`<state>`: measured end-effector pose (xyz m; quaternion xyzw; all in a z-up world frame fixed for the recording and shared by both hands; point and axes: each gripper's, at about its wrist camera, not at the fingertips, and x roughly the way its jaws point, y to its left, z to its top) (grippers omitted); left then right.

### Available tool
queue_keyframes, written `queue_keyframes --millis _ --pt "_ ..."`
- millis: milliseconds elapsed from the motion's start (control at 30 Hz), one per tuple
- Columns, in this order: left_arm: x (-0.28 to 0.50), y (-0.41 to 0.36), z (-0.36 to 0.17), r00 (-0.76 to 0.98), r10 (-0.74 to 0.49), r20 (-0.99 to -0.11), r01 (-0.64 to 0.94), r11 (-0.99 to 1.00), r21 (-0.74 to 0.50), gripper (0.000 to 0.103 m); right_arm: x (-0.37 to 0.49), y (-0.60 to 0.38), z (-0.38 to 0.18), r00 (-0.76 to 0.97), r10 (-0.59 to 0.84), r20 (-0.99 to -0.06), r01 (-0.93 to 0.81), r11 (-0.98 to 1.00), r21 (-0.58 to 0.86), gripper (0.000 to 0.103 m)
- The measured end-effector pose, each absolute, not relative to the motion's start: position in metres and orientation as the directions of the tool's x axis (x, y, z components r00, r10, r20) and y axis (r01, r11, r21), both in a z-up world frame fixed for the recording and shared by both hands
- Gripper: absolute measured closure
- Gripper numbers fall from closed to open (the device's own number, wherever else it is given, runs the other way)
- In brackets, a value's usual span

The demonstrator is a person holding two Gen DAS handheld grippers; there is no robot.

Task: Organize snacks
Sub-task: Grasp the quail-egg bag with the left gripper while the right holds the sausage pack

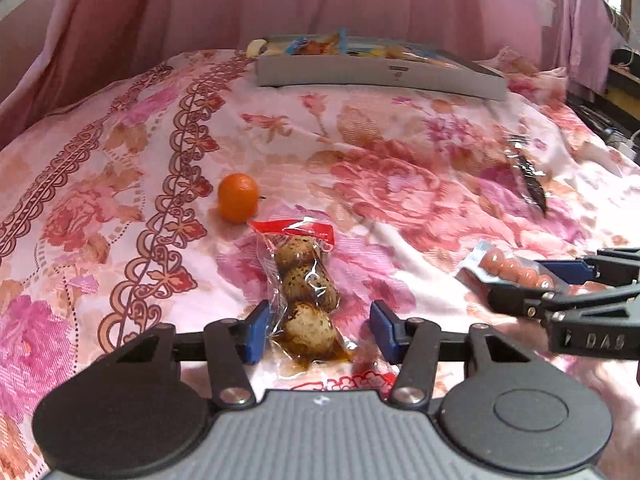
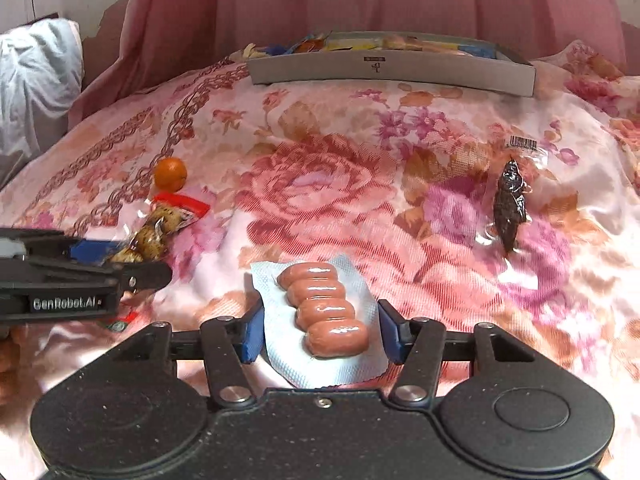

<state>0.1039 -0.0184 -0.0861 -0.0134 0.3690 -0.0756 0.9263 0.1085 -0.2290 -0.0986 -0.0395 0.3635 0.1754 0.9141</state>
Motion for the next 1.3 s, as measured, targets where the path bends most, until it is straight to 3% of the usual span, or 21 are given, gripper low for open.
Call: queue_keyframes --millis 200,333,633,733,800,933,1067,1300 --pt "0.107 -0.006 -0.083 0.703 -0.189 -0.685 0.083 0.979 -0.185 0.055 0.095 -0.223 -0.097 0.7 0.257 -0.666 -0.322 0.946 0.026 0.046" --pt "0.108 -0.012 -0.085 0.708 -0.16 -0.688 0.094 0.987 -0.132 0.054 0.085 -0.217 -0.101 0.729 0.228 -0.646 -0.326 0.945 -0.034 0.046" --pt "0.129 -0.002 -0.089 0.688 -0.206 -0.695 0.104 0.977 -0.187 0.045 0.078 -0.22 -0.103 0.726 0.247 -0.641 -0.356 0.933 -0.045 0.046" --pt "0.13 -0.013 -0.091 0.677 -0.224 -0.701 0.188 0.973 -0.13 0.03 0.078 -0.219 -0.103 0.726 0.244 -0.644 -0.354 0.934 -0.046 0.045" --pt "0.127 -0.017 -0.092 0.686 -0.207 -0.697 0.187 0.977 -0.107 0.03 0.079 -0.219 -0.103 0.725 0.243 -0.645 -0.354 0.934 -0.046 0.045" --pt "0.124 -0.013 -0.091 0.696 -0.182 -0.695 0.157 0.982 -0.1 0.048 0.078 -0.219 -0.103 0.731 0.238 -0.64 -0.346 0.937 -0.047 0.045" --pt "0.122 -0.006 -0.086 0.689 -0.196 -0.698 0.13 0.981 -0.147 0.058 0.075 -0.216 -0.103 0.745 0.223 -0.629 -0.336 0.94 -0.065 0.046" --pt "0.105 -0.009 -0.08 0.697 -0.263 -0.667 0.123 0.96 -0.25 0.061 0.07 -0.215 -0.1 0.75 0.209 -0.627 -0.342 0.935 -0.097 0.047"
